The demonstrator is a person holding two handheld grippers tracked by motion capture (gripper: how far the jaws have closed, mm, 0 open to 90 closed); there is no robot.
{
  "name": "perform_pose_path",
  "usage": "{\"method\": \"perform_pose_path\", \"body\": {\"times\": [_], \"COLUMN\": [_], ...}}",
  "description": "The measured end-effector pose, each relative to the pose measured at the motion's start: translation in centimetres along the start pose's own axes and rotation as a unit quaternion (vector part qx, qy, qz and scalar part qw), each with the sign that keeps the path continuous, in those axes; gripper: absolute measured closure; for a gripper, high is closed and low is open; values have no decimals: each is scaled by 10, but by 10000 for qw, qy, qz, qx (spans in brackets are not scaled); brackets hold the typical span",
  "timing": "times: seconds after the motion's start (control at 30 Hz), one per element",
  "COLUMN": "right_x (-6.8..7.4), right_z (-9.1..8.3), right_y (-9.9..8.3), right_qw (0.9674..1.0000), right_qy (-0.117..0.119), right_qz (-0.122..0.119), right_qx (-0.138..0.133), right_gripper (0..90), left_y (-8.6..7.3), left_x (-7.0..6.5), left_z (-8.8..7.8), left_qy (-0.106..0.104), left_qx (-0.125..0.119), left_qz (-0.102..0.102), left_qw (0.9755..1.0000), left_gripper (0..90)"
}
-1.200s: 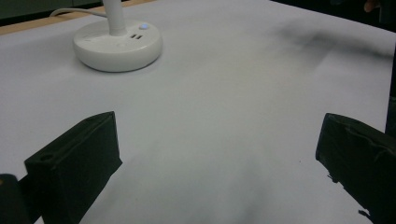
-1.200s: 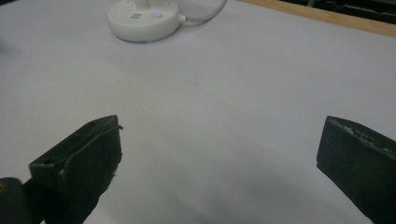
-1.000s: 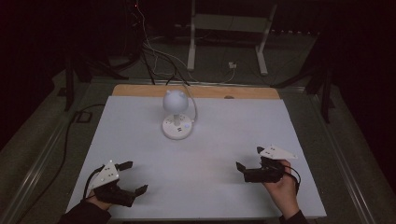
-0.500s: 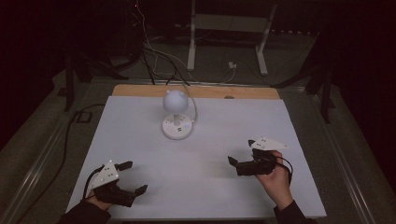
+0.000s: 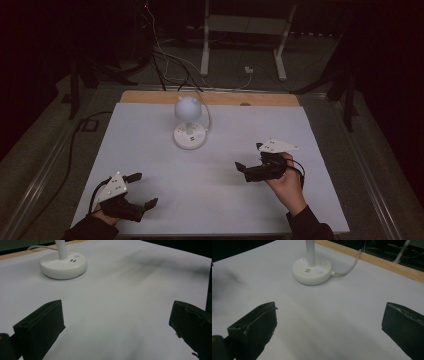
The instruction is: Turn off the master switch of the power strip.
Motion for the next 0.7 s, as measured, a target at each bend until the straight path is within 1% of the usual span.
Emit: {"method": "perform_pose_path", "body": {"times": [0.1, 0.13, 0.23, 0.43, 0.57, 0.7], "right_x": [3, 3, 6, 9, 13, 16], "right_z": [4, 4, 8, 15, 23, 28], "right_y": [8, 8, 16, 25, 34, 39], "right_qw": [10000, 10000, 9999, 9996, 9993, 9990], "right_qy": [74, 74, 127, 240, 346, 397], "right_qz": [-33, -33, -107, -127, -170, -198], "right_qx": [-24, -24, -21, -26, -24, -17], "right_gripper": [0, 0, 0, 0, 0, 0], "left_y": [0, 0, 0, 0, 0, 0], "left_x": [0, 0, 0, -1, -1, -1], "left_z": [0, 0, 0, 0, 0, 0], "left_qy": [1, -4, -6, -8, -13, -13], "left_qx": [6, 2, -5, 2, -3, 7], "left_qz": [2, -2, -1, 8, 6, 28], "left_qw": [10000, 10000, 10000, 10000, 10000, 10000], "left_gripper": [3, 3, 3, 3, 4, 3]}}
Point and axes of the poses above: each handheld gripper's, and its own axes: z roughly forward along the jaws, y roughly out of its top, x roughly to its left, the point moved 8 cm from there along z, roughly forward along the jaws, and after that the axes turned 8 degrees about x, right-handed, at the moved point
